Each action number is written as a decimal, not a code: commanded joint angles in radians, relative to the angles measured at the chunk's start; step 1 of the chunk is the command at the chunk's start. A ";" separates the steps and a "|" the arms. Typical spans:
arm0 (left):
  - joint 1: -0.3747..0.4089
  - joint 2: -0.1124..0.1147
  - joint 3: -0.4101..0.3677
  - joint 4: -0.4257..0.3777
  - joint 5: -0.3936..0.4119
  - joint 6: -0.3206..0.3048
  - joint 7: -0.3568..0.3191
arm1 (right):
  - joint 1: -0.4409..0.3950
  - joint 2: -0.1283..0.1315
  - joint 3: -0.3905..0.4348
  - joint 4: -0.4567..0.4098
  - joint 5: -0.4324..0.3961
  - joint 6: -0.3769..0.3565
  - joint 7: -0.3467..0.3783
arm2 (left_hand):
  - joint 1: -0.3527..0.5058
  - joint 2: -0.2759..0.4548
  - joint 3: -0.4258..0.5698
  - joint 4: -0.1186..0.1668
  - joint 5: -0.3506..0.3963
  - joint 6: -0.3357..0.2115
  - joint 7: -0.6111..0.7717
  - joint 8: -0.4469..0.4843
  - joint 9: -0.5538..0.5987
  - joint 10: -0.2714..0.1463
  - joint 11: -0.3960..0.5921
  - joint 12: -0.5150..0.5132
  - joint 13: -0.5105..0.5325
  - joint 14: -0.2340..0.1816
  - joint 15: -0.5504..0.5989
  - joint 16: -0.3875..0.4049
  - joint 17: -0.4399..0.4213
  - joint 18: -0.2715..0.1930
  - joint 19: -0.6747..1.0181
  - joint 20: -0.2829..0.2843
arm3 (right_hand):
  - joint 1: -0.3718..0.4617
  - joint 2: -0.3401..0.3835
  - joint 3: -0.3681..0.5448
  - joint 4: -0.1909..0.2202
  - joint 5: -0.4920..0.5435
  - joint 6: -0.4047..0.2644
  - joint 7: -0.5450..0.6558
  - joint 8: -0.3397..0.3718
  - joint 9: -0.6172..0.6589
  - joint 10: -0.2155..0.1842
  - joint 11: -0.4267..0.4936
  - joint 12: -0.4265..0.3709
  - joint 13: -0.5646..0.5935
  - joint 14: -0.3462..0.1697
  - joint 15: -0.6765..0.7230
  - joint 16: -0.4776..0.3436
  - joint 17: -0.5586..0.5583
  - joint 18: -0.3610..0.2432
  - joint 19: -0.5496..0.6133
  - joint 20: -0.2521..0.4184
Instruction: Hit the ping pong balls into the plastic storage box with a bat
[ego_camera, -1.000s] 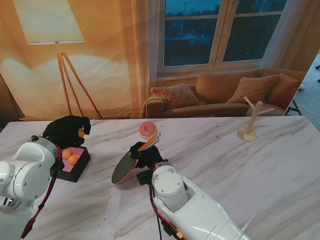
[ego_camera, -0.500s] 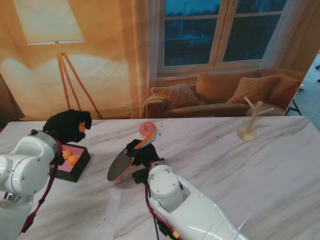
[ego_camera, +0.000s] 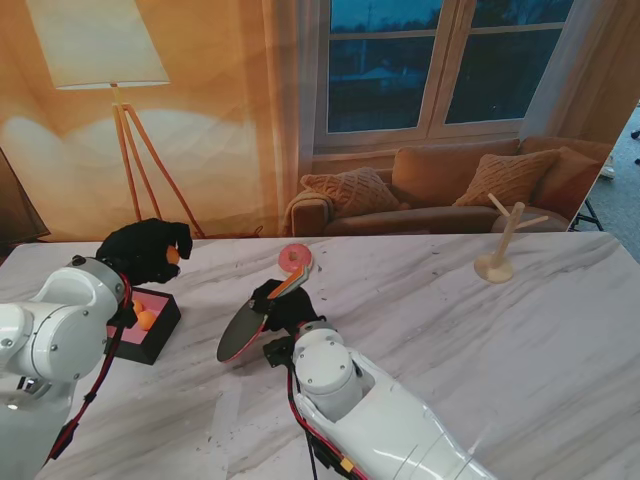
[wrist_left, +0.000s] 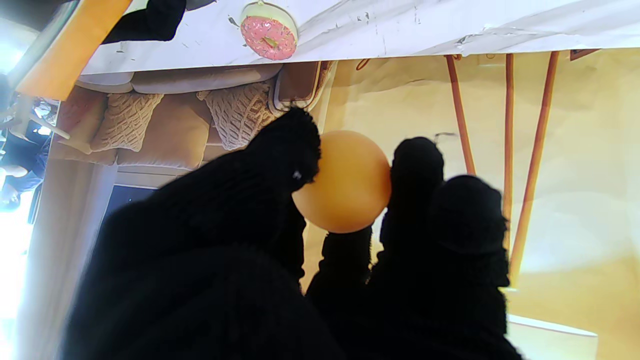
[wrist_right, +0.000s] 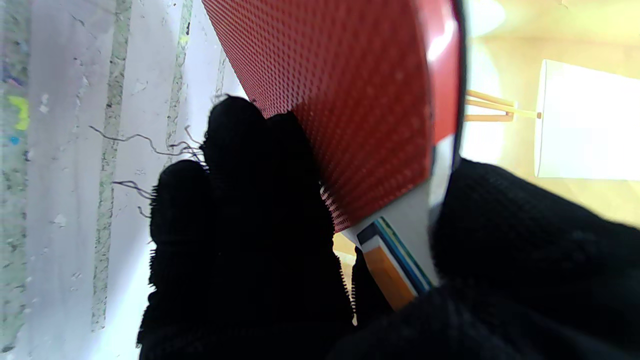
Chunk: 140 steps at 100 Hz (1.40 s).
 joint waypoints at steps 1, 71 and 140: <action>-0.005 0.000 0.006 0.007 -0.002 0.004 -0.017 | 0.002 -0.008 -0.001 -0.004 0.006 0.010 0.007 | 0.106 0.049 0.028 0.024 0.014 0.010 0.007 -0.005 0.092 -0.009 0.072 0.050 0.019 0.056 0.015 0.014 -0.014 -0.126 0.034 0.001 | 0.151 0.063 0.219 0.019 0.223 -0.005 0.168 0.036 0.035 -0.228 0.075 -0.009 -0.104 -0.095 -0.052 -0.021 -0.016 -0.048 0.023 -0.015; 0.039 0.007 -0.035 -0.009 -0.038 -0.061 -0.049 | 0.052 -0.055 -0.066 -0.077 0.069 -0.045 -0.031 | -0.211 0.234 -0.213 0.134 -0.009 0.028 -0.553 -0.177 -0.092 -0.048 -0.153 -0.628 -0.435 0.078 -0.561 -0.299 -0.641 0.104 -0.601 -0.013 | 0.150 0.067 0.213 0.023 0.230 -0.012 0.174 0.042 0.045 -0.235 0.076 -0.007 -0.092 -0.097 -0.050 -0.024 0.000 -0.048 0.034 -0.008; 0.056 0.001 -0.007 0.022 -0.055 -0.004 -0.008 | 0.005 0.020 0.009 -0.078 -0.003 -0.013 0.038 | -0.212 0.267 -0.292 0.139 -0.072 0.057 -0.665 -0.209 -0.218 -0.028 -0.241 -0.678 -0.494 0.061 -0.609 -0.297 -0.695 0.075 -0.678 0.012 | 0.152 0.066 0.215 0.022 0.230 -0.001 0.171 0.046 0.046 -0.219 0.075 -0.005 -0.094 -0.084 -0.045 -0.023 -0.004 -0.041 0.036 0.009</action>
